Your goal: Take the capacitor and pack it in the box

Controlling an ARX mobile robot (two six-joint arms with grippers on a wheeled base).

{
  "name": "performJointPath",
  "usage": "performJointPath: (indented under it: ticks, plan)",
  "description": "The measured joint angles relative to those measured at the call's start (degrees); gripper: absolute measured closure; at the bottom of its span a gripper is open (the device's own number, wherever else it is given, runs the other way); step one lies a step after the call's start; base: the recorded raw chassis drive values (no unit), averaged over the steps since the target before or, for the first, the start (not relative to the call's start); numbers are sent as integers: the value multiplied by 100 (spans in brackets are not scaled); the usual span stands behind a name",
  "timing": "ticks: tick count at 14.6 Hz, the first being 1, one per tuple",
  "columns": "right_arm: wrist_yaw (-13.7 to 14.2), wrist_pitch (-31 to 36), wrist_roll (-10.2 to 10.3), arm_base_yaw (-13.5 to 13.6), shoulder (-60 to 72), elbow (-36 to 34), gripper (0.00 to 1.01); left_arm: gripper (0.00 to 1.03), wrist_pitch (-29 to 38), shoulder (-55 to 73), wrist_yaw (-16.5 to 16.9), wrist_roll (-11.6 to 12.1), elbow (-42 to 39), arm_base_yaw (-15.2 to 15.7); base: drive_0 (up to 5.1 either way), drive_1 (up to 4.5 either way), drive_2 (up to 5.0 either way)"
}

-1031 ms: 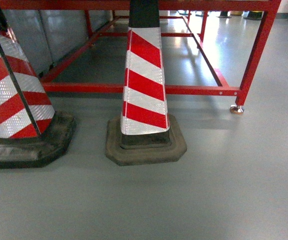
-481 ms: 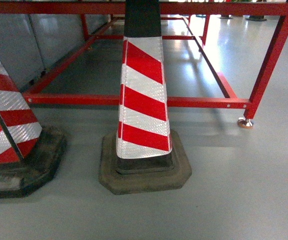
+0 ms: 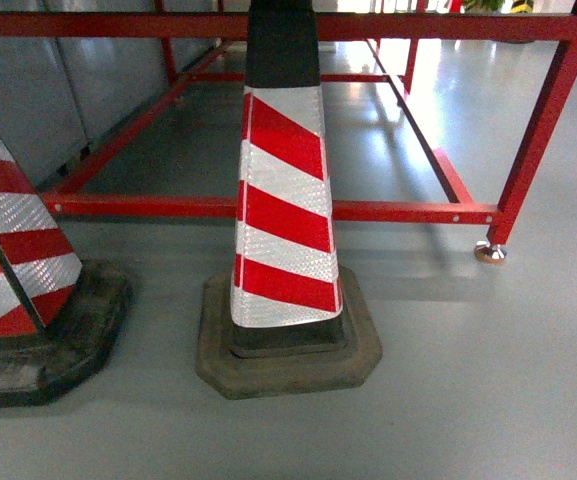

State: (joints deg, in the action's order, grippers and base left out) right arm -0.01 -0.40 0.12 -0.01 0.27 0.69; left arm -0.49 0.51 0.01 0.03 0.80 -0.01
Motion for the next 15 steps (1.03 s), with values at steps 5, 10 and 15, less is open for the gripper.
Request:
performJointPath:
  ticks: [5,10,15]
  plan:
    - [-9,9,-7,0,0,0,3,59,4,0,-9,2,0,0,0,0,0]
    - [2,9,-2,0,0,0,3,60,7,0,-4,0,0,0,0,0,0]
    - [2,7,0,0,0,0,3,60,11,0,-4,2,0,0,0,0,0]
